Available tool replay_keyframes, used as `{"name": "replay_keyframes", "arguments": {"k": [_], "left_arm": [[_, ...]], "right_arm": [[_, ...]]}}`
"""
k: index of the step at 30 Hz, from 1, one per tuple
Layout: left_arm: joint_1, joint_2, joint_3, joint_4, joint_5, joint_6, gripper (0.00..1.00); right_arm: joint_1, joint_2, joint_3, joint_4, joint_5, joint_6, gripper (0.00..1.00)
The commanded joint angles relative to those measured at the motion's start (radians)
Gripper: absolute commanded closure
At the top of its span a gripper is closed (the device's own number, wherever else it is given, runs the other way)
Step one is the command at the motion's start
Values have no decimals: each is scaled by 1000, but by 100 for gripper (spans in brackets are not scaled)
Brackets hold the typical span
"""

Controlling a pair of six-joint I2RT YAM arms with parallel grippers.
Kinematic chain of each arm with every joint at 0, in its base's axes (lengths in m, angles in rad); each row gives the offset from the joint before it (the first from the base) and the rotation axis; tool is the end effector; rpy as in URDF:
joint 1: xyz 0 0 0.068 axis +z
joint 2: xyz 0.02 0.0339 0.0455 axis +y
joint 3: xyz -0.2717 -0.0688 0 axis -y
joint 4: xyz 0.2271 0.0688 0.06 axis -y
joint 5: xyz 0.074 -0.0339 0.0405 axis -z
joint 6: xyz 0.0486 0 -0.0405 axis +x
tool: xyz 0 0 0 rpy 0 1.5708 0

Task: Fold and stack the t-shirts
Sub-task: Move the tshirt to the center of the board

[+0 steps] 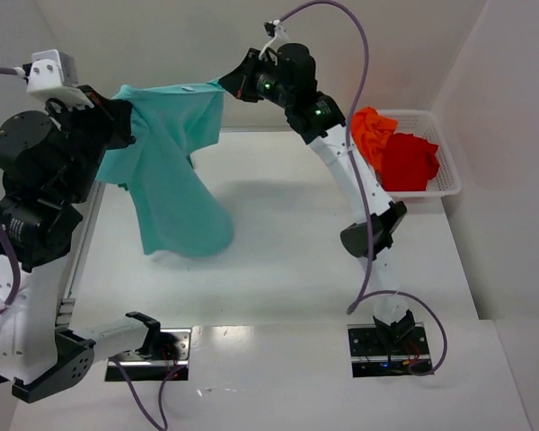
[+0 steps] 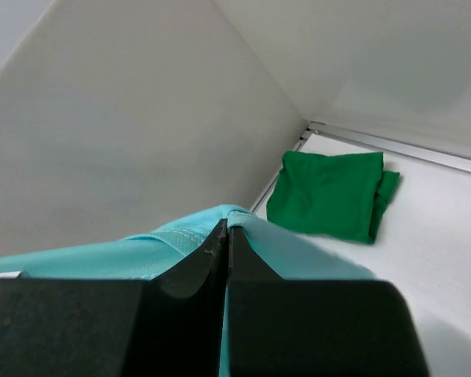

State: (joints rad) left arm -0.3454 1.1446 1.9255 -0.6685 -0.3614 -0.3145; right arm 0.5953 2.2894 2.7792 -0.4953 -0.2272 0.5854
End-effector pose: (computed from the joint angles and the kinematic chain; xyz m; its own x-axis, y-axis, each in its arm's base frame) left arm 0.1427 -0.0331 0.5768 0.1047 -0.3452 -0.9327 0.0194 0.9384 -0.3451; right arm 0.4016 0.2852 0.4771 -0.4087 0.3734 -0.8328 -0.6083 0.5688 0.5536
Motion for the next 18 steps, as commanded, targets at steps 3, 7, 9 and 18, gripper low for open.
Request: {"name": "replay_keyframes", "arguments": {"k": [3, 7, 9, 18], "left_arm": [[5, 73, -78, 126, 465, -29, 100], [-67, 89, -376, 263, 723, -70, 100], [-116, 138, -470, 300, 820, -71, 100], [-349, 288, -586, 314, 966, -75, 22]], "right_arm": [[-75, -422, -359, -11, 262, -140, 100], [-178, -615, -777, 52, 266, -156, 100], [-238, -675, -995, 99, 224, -145, 100], [-312, -772, -1323, 90, 206, -236, 29]]}}
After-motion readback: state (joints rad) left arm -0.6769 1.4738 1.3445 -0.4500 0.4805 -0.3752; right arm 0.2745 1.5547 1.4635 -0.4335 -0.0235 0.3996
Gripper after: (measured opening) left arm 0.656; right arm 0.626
